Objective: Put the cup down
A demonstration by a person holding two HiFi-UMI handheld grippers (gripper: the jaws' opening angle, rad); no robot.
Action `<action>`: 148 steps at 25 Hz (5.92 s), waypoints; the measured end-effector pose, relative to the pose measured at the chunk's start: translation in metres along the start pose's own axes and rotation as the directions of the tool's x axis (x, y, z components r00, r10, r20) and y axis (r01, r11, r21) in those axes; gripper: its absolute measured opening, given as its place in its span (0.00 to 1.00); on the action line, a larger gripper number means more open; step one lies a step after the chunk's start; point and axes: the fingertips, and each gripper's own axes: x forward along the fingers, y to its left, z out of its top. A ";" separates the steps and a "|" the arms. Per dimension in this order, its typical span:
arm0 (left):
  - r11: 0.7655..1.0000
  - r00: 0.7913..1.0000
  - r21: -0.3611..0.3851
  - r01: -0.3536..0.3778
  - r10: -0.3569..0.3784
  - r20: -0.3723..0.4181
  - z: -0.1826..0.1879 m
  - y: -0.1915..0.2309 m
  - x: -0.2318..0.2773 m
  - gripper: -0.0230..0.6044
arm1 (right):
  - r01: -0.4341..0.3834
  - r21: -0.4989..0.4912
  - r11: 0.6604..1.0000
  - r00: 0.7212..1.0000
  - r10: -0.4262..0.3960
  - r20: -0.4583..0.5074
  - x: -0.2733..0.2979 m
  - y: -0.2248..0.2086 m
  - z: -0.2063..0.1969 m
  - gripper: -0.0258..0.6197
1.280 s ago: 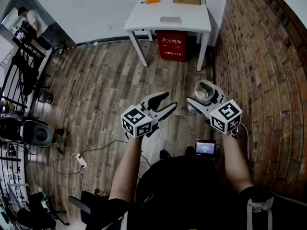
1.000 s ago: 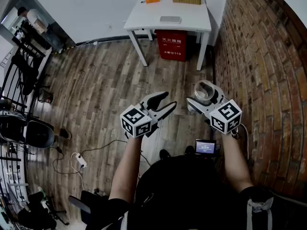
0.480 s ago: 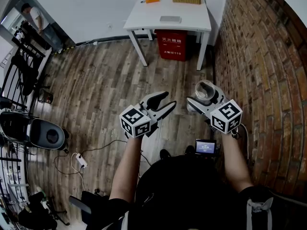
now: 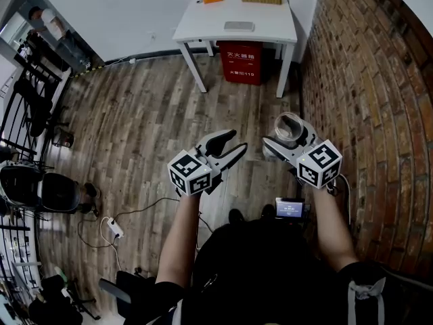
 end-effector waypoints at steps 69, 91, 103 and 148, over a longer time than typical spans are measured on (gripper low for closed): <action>0.999 0.997 -0.033 0.042 -0.044 -0.060 0.112 0.465 0.272 0.33 | 0.109 0.070 0.992 0.994 -0.110 0.004 0.316 -0.441 0.079 0.59; 0.987 0.983 -0.016 0.161 -0.162 -0.084 0.153 0.611 0.305 0.32 | 0.223 0.076 0.972 0.975 -0.220 -0.039 0.439 -0.509 0.118 0.59; 0.983 0.981 -0.052 0.174 -0.178 -0.078 0.153 0.621 0.334 0.32 | 0.203 0.099 0.974 0.979 -0.200 -0.042 0.450 -0.537 0.117 0.59; 0.982 0.989 -0.166 -0.090 0.068 -0.133 0.143 0.660 0.332 0.31 | -0.044 -0.022 0.999 0.995 0.042 -0.093 0.560 -0.616 0.070 0.59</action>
